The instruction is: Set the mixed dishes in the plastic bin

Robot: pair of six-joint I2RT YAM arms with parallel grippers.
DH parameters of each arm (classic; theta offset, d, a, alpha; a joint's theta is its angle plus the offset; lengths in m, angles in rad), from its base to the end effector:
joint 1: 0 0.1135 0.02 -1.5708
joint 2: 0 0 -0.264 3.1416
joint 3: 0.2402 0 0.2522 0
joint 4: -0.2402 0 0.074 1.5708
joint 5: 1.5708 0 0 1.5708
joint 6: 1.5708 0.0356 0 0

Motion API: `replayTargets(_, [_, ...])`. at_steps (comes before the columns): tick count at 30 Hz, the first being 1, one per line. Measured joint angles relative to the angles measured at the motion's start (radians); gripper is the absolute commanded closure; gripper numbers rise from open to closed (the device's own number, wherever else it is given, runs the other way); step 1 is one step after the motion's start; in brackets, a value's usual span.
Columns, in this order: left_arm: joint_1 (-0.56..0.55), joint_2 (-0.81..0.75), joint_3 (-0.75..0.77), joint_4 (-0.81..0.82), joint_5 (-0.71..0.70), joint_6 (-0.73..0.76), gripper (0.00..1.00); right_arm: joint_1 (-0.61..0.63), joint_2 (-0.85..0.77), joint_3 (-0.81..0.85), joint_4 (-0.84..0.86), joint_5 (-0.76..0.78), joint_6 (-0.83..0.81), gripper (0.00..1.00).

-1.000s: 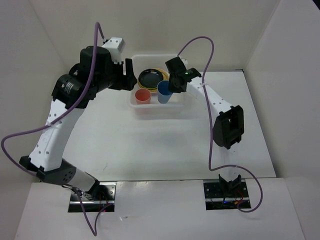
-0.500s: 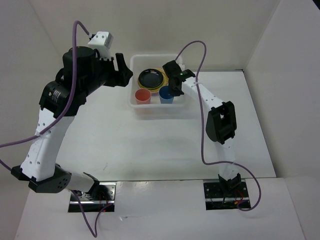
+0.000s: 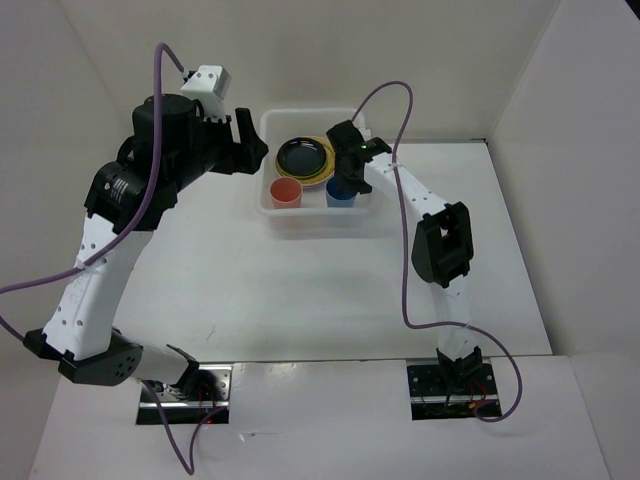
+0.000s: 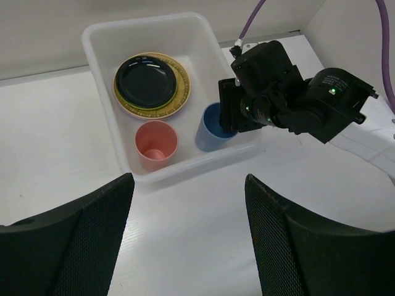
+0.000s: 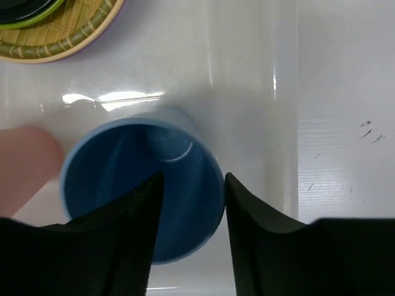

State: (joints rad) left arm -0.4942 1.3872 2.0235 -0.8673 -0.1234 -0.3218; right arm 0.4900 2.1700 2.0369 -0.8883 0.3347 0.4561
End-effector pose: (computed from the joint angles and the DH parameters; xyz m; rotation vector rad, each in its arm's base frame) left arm 0.2130 -0.1098 0.5418 0.0681 1.8236 -0.4695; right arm 0.4254 0.2136 0.2667 0.0768 2.5070 -0.0551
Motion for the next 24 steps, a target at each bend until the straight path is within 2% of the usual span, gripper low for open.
replayTargets(3, [0.0, 0.0, -0.008, 0.002, 0.0, 0.0, 0.21, 0.0, -0.001, 0.035, -0.031, 0.002, -0.006, 0.3])
replayTargets(4, [0.0, 0.0, -0.009, 0.002, 0.0, 0.0, 0.21, 0.0, -0.006, 0.051, -0.04, 0.003, -0.007, 0.21])
replayTargets(6, [0.0, 0.0, -0.009, 0.004, 0.0, 0.0, 0.21, 0.0, -0.031, 0.08, -0.056, 0.006, -0.005, 0.14])
replayTargets(10, [0.0, -0.008, -0.022, 0.022, 0.0, 0.001, 0.21, 0.0, -0.167, 0.105, -0.063, 0.013, -0.011, 0.0])
replayTargets(13, [0.0, -0.058, -0.096, 0.079, 0.0, 0.003, 0.17, -0.001, -0.373, 0.017, 0.02, 0.005, -0.019, 0.0])
replayTargets(15, [0.0, -0.131, -0.177, 0.122, -0.002, 0.003, 0.12, -0.002, -0.557, -0.103, 0.085, 0.003, -0.017, 0.0])
replayTargets(17, [0.0, -0.217, -0.238, 0.161, -0.01, 0.004, 0.1, -0.011, -0.757, -0.248, 0.155, -0.007, -0.007, 0.0])
replayTargets(19, [0.0, -0.3, -0.268, 0.202, -0.021, 0.005, 0.08, -0.036, -0.891, -0.354, 0.201, -0.04, 0.001, 0.0])
replayTargets(21, [0.0, -0.366, -0.283, 0.244, -0.037, 0.005, 0.07, -0.076, -0.985, -0.429, 0.225, -0.078, 0.005, 0.0])
replayTargets(24, [0.0, -0.435, -0.293, 0.294, -0.055, 0.005, 0.05, -0.109, -1.023, -0.544, 0.262, -0.112, 0.015, 0.0])
